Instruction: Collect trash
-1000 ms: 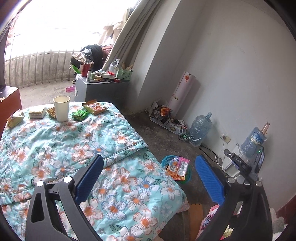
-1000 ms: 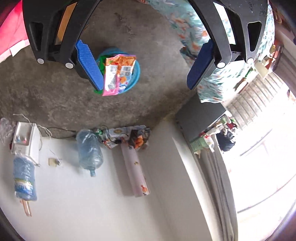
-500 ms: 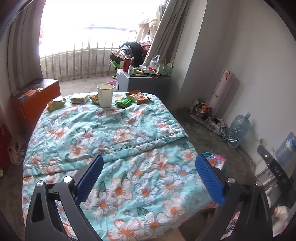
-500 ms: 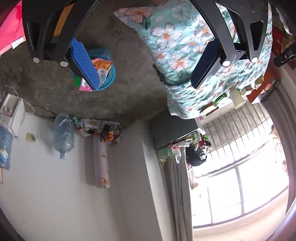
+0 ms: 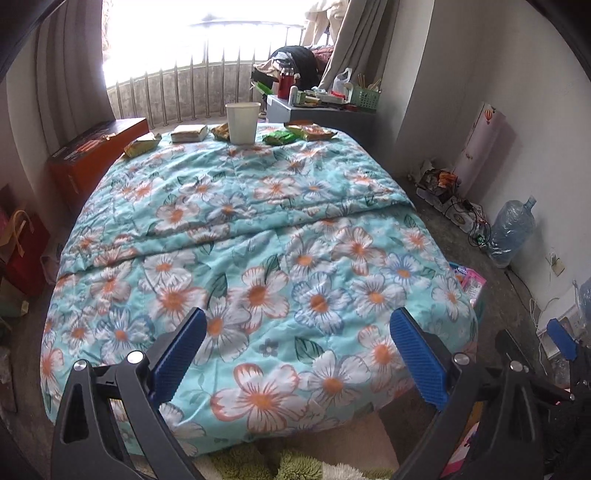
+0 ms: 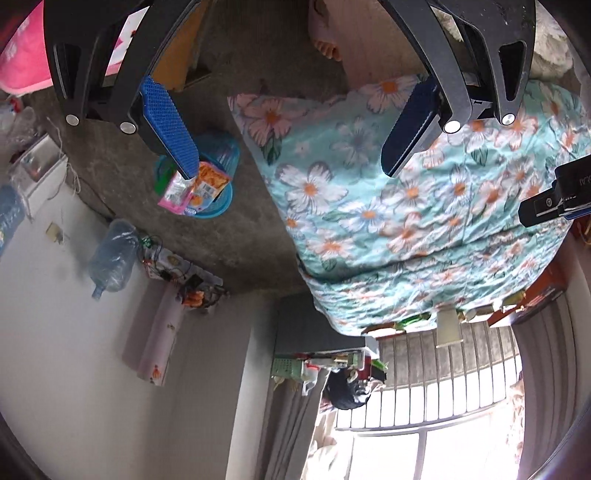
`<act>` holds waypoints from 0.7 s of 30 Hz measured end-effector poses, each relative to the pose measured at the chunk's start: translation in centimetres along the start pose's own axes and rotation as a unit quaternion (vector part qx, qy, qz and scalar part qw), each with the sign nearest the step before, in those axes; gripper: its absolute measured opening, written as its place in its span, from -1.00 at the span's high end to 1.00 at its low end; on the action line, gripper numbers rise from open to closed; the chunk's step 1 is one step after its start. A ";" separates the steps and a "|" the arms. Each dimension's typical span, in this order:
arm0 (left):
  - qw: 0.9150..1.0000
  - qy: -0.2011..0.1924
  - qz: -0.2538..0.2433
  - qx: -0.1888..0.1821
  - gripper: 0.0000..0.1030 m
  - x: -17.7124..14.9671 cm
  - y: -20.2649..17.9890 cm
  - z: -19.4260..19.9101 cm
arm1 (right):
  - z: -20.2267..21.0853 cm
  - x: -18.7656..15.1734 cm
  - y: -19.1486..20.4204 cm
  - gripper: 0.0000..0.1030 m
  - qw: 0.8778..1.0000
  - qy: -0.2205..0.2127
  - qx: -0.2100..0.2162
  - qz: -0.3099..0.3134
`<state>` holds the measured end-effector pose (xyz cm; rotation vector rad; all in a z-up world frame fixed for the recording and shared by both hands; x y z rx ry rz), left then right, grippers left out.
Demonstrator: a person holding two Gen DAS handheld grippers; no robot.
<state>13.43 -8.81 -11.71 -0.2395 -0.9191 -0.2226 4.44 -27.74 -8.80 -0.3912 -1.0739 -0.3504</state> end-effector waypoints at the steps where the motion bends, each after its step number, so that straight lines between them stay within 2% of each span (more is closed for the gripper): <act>1: 1.000 0.013 0.002 0.007 -0.89 -0.8 0.2 -0.2 | 0.0 -0.7 0.2 -0.84 1.000 0.010 0.000 0.001; 5: 0.999 0.038 0.001 0.020 -0.89 -2.8 0.9 -0.2 | 0.5 -2.8 1.2 -0.84 0.999 0.029 -0.004 0.018; 21: 0.999 0.016 -0.001 0.033 -0.89 -1.8 1.5 1.0 | 1.3 -3.3 0.4 -0.84 0.999 0.034 -0.018 0.019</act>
Point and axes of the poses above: each gripper's, at about its wrist camera, not at the fingertips, and z roughly against the way its jaws point, y to its left, x to its top, the point moved 10 cm from there along -z, roughly the way its jaws point, and after that the axes turned 14 degrees about -y, right-handed, at the moved point
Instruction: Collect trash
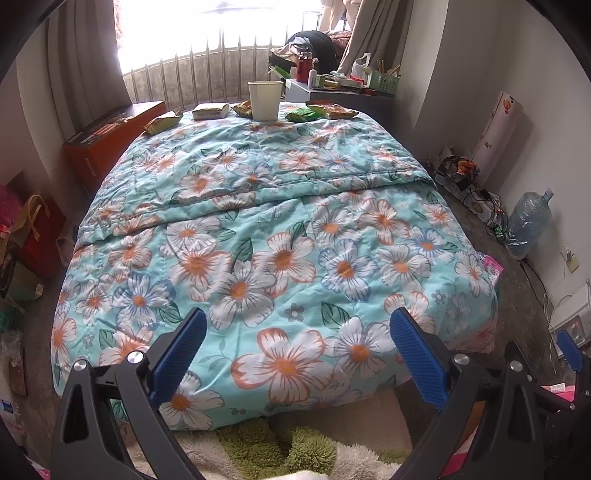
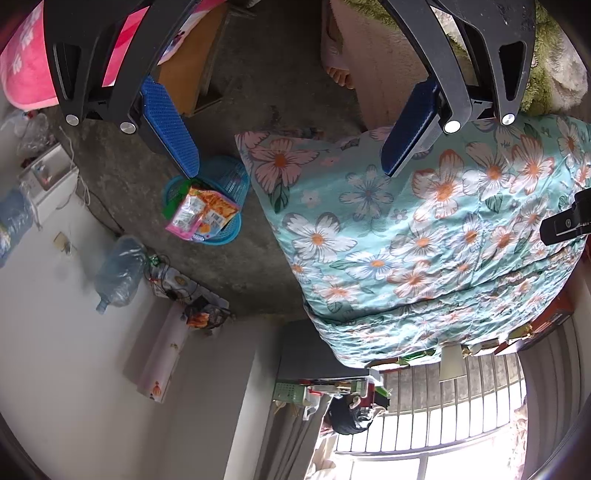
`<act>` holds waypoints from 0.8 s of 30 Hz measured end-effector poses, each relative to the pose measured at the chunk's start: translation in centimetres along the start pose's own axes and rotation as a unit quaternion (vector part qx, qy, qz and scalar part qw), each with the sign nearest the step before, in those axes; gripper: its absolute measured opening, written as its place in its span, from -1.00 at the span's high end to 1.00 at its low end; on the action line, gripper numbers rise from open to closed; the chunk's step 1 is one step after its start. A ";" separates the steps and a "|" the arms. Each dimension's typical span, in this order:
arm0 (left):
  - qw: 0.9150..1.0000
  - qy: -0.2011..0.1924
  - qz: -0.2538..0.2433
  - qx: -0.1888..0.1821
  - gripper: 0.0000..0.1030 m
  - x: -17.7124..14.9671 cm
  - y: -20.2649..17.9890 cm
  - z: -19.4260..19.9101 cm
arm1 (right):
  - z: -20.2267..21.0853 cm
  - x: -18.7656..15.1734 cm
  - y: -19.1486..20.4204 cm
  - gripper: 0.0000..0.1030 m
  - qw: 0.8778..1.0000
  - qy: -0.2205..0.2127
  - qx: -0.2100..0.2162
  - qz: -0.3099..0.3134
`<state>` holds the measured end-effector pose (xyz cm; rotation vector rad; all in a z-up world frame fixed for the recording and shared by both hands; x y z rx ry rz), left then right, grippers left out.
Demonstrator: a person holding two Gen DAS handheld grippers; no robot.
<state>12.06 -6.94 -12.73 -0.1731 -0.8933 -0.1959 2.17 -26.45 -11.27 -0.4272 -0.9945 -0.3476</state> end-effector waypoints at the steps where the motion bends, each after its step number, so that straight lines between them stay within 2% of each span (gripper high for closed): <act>1: 1.000 -0.001 0.000 0.001 -0.89 0.1 0.0 0.0 | 0.0 0.0 0.0 -0.84 1.000 0.000 0.000 0.000; 24: 1.000 0.014 -0.012 -0.004 -0.89 -0.6 -0.5 -0.6 | 0.0 -0.4 0.0 -0.84 1.000 0.006 0.006 0.000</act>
Point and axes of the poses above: each gripper's, at about its wrist camera, not at the fingertips, and z roughly against the way its jaws point, y to its left, x to its top, the point moved 10 cm from there along -z, roughly the way its jaws point, and after that the axes turned 14 degrees about -y, right-handed, at the moved point
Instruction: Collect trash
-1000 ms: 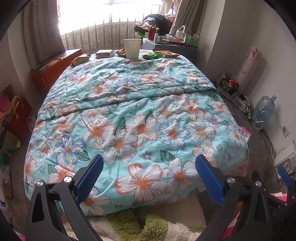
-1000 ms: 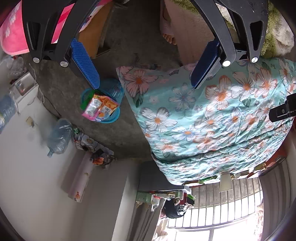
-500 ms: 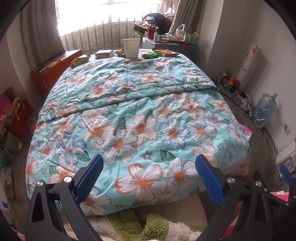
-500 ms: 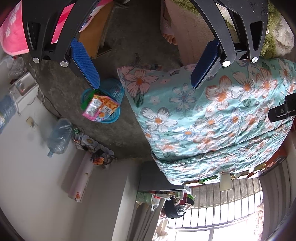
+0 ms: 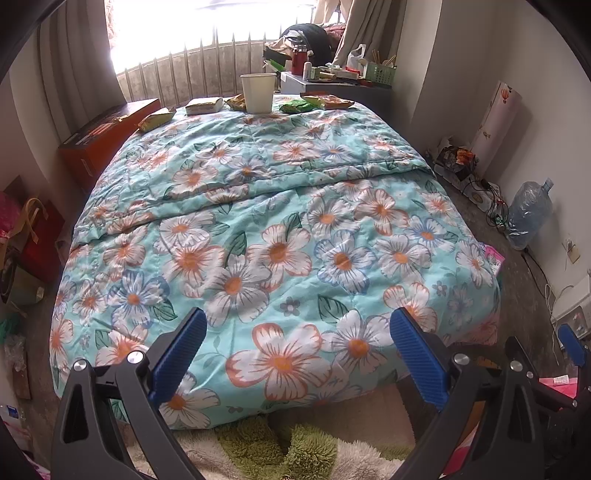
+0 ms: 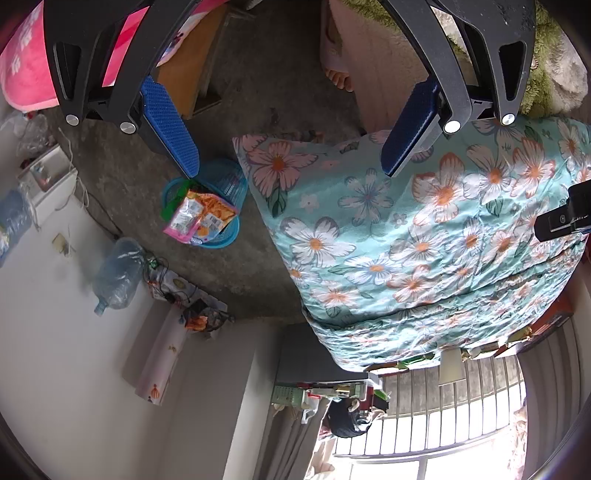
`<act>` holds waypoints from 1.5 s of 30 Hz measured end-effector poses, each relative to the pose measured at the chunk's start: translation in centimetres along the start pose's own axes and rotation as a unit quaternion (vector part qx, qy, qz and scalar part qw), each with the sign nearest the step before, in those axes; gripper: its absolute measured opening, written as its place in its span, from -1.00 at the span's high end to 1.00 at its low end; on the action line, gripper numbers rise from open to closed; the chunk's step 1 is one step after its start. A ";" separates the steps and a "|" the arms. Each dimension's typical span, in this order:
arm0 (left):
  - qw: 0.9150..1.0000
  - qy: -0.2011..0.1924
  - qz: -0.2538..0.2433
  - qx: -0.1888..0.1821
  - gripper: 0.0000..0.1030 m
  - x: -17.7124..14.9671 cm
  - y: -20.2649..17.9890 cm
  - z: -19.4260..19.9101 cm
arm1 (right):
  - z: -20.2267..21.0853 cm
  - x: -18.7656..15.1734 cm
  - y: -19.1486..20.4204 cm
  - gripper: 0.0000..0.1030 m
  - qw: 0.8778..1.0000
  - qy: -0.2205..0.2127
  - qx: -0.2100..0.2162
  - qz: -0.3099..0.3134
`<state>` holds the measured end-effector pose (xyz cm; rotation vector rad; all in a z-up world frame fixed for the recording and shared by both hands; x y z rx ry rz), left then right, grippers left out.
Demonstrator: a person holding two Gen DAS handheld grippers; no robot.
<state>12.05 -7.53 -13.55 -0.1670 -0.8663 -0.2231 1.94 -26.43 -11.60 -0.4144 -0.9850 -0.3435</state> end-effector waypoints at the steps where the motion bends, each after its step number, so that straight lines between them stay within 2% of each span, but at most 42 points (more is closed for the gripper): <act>1: 1.000 0.000 0.000 0.000 -0.89 0.0 0.0 0.0 | 0.0 0.0 0.0 -0.84 1.000 0.000 0.000 0.000; 45: 1.000 0.002 -0.008 -0.003 -0.89 -0.2 -0.3 -0.2 | -0.1 0.0 -0.8 -0.84 1.000 0.002 0.001 -0.002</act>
Point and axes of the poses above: each gripper's, at about its wrist camera, not at the fingertips, and z roughly against the way its jaws point, y to its left, x to its top, the point moved 10 cm from there along -z, roughly the way its jaws point, and after that the axes turned 14 degrees about -y, right-handed, at the moved point
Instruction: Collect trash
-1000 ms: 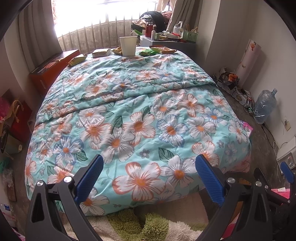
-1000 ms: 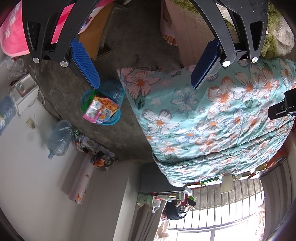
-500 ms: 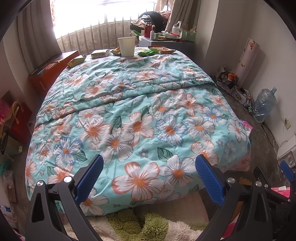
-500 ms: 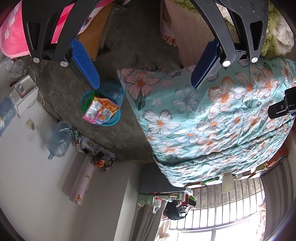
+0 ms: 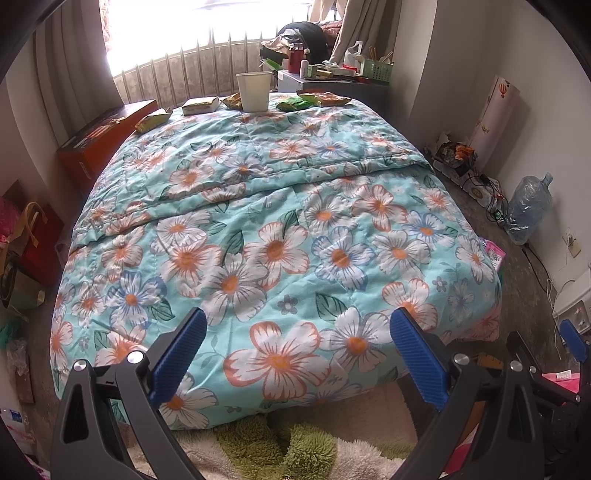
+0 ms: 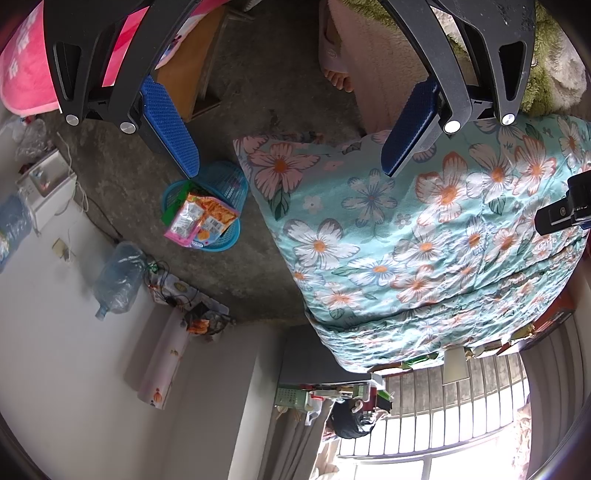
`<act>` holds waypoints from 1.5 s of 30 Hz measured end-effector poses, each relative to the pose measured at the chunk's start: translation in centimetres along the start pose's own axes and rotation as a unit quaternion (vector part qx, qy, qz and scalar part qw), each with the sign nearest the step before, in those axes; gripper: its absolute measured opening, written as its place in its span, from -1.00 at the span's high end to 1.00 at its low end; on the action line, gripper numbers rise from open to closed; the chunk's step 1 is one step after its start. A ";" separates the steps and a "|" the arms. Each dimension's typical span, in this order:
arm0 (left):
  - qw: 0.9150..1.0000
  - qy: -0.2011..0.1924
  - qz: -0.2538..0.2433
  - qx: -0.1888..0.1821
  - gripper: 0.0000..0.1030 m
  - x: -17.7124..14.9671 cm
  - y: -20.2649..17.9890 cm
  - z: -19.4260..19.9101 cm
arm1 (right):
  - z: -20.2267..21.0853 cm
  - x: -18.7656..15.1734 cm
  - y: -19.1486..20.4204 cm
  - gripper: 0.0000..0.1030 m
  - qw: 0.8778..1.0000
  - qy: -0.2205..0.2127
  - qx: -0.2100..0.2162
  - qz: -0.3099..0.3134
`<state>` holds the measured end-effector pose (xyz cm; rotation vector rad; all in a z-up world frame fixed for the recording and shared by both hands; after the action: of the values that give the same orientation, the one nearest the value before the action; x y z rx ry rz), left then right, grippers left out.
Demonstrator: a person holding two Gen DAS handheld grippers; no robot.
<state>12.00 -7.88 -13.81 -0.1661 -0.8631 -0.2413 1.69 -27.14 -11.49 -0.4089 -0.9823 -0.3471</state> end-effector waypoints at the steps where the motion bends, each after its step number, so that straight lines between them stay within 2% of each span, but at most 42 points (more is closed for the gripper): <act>1: 1.000 0.000 0.000 0.000 -0.89 0.0 0.0 0.0 | 0.0 0.0 0.0 -0.84 1.000 0.000 0.000 0.001; 45: 1.000 0.004 -0.002 0.003 -0.89 -0.1 0.2 -0.4 | -0.1 0.0 -0.1 -0.84 1.000 0.002 0.002 -0.002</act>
<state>12.24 -7.76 -14.15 -0.1575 -0.8558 -0.2435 1.67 -27.25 -11.50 -0.4022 -0.9799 -0.3494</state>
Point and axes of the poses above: each gripper's, at about its wrist camera, not at the fingertips, and z roughly against the way its jaws point, y to its left, x to its top, the point moved 10 cm from there along -z, roughly the way its jaws point, and after that the axes turned 14 degrees about -y, right-handed, at the moved point
